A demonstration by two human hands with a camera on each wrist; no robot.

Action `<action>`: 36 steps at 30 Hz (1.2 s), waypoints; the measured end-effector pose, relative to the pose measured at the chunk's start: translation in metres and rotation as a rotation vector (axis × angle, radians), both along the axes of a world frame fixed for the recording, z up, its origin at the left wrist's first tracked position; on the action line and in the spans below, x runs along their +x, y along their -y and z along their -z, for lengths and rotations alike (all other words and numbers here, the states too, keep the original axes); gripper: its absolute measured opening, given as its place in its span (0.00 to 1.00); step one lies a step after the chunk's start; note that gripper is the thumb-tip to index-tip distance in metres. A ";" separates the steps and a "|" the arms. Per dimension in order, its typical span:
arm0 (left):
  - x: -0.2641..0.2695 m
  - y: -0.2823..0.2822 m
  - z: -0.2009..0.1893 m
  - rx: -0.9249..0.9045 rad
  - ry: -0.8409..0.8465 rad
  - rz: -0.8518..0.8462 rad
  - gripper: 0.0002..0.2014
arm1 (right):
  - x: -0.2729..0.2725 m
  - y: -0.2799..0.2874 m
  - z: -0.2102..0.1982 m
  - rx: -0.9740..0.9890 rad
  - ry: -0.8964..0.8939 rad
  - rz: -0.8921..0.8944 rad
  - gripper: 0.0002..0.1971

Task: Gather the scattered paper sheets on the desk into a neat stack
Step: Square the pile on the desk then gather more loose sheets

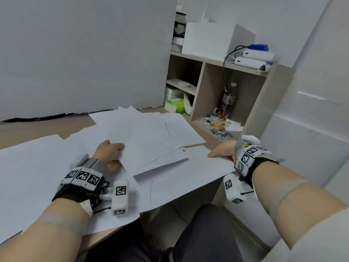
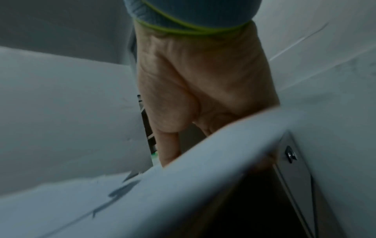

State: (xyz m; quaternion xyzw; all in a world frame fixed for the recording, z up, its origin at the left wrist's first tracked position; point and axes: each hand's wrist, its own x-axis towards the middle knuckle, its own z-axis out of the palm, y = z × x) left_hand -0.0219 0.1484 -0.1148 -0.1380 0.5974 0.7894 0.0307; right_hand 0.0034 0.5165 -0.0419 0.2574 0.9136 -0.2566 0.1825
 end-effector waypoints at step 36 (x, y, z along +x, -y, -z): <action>0.015 -0.001 -0.018 0.331 0.043 0.011 0.11 | -0.007 0.148 -0.046 0.199 -0.837 -0.754 0.07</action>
